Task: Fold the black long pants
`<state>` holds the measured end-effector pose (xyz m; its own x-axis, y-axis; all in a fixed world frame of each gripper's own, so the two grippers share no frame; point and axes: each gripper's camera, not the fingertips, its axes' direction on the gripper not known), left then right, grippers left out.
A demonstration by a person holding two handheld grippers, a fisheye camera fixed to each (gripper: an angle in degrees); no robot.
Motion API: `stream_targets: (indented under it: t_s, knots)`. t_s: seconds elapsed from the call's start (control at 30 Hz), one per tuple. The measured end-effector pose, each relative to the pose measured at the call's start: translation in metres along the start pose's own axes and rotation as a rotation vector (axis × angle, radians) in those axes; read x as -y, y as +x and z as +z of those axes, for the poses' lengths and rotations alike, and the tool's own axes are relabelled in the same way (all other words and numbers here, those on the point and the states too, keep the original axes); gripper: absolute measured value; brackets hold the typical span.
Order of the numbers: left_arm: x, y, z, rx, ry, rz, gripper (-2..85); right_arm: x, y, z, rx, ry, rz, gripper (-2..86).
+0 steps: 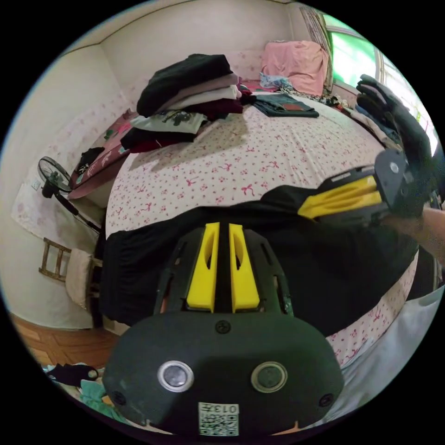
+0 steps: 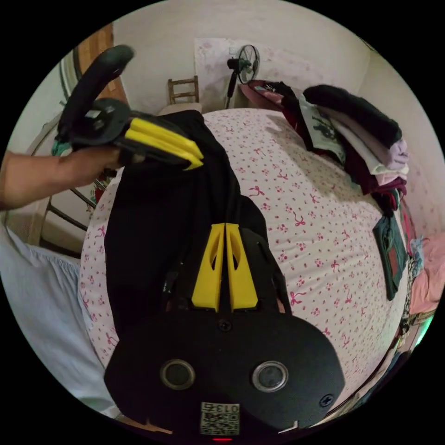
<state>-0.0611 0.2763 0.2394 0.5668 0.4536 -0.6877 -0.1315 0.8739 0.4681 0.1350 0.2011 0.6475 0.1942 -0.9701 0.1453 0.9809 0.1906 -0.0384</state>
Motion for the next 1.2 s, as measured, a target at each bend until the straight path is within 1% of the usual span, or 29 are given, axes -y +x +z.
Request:
stream_targets:
  t_s: [0.17, 0.23, 0.3, 0.33, 0.4, 0.47, 0.53, 0.57, 0.63, 0.67, 0.73, 0.83, 1.0, 1.2]
  knots:
    - [0.009, 0.000, 0.015, -0.019, 0.037, 0.006, 5.1, 0.000, -0.014, 0.002, -0.091, 0.001, -0.120, 0.0]
    - [0.011, 0.002, 0.033, -0.021, -0.018, 0.021, 5.4, 0.002, -0.020, 0.007, -0.120, -0.005, -0.186, -0.1]
    - [0.004, 0.007, 0.062, -0.014, -0.112, 0.042, 5.4, 0.003, -0.022, 0.010, -0.119, -0.018, -0.232, -0.1]
    - [0.002, 0.008, 0.068, -0.013, -0.129, 0.046, 5.3, 0.003, -0.022, 0.011, -0.101, -0.024, -0.261, 0.0]
    - [-0.010, 0.010, 0.074, 0.006, -0.107, 0.043, 4.9, 0.003, -0.017, 0.010, -0.060, -0.035, -0.280, 0.0]
    - [-0.016, 0.011, 0.078, 0.014, -0.088, 0.033, 4.7, 0.004, -0.002, 0.003, -0.021, -0.007, -0.240, 0.1]
    - [-0.021, 0.010, 0.083, 0.015, -0.075, 0.021, 4.6, 0.007, 0.033, -0.012, -0.022, 0.074, -0.098, 0.5]
    - [-0.025, 0.010, 0.086, 0.017, -0.068, 0.014, 4.5, 0.009, 0.044, -0.016, -0.032, 0.091, -0.052, 0.7]
    - [-0.029, 0.010, 0.090, 0.022, -0.061, 0.007, 4.5, 0.016, 0.089, -0.023, -0.026, 0.125, 0.125, 1.8]
    - [-0.032, 0.010, 0.093, 0.029, -0.056, 0.007, 4.4, 0.019, 0.099, -0.023, 0.003, 0.122, 0.157, 2.6]
    - [-0.036, 0.011, 0.097, 0.041, -0.051, 0.012, 4.2, 0.032, 0.135, -0.009, 0.183, 0.050, 0.232, 5.0]
    - [-0.041, 0.010, 0.105, 0.046, -0.051, 0.015, 3.8, 0.044, 0.156, 0.014, 0.319, -0.037, 0.243, 6.3]
    - [-0.052, 0.003, 0.118, 0.028, -0.039, -0.005, 3.5, 0.054, 0.168, 0.042, 0.382, -0.164, 0.243, 7.1]
    - [-0.064, -0.001, 0.129, 0.032, -0.035, -0.001, 2.0, 0.052, 0.198, 0.052, 0.515, -0.136, 0.338, 6.5]
